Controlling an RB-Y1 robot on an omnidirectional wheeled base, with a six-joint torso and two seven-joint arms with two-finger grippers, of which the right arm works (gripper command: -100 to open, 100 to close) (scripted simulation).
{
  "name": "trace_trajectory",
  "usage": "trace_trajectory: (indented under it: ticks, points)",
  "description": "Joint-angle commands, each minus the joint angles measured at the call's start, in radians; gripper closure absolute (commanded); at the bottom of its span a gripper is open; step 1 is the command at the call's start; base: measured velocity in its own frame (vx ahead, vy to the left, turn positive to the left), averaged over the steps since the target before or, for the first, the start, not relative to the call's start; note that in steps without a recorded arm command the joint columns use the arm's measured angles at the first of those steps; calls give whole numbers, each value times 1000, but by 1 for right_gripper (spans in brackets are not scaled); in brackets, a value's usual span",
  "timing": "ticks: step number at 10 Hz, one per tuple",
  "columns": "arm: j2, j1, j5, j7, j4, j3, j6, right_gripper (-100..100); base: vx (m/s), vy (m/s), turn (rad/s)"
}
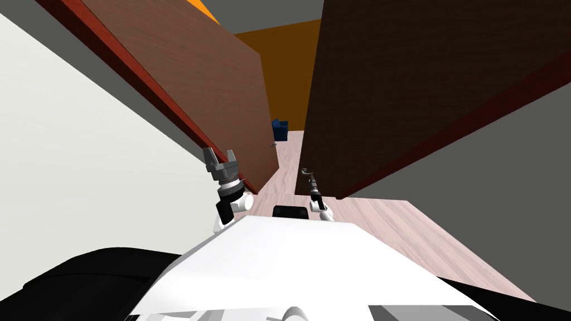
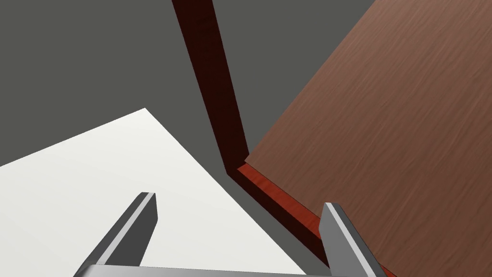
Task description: Push the door open
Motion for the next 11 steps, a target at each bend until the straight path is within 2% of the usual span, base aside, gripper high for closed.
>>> trace_trajectory:
  ticks: [1,2,4,5,6,11]
  points:
    - [6,-1,-1,-1,5,-3,-3,-100,189,-16,21]
    - [15,-2,-2,-1,7,-5,-5,-100,198,18,23]
    - [51,-3,-3,-1,12,-8,-9,-100,182,11,21]
    - [40,-13,-4,-1,28,-9,-13,-100,73,13,6]
    - [40,-13,-4,-1,28,-9,-13,100,-8,-2,-5]
    - [40,-13,-4,-1,28,-9,-13,100,-7,-3,4]
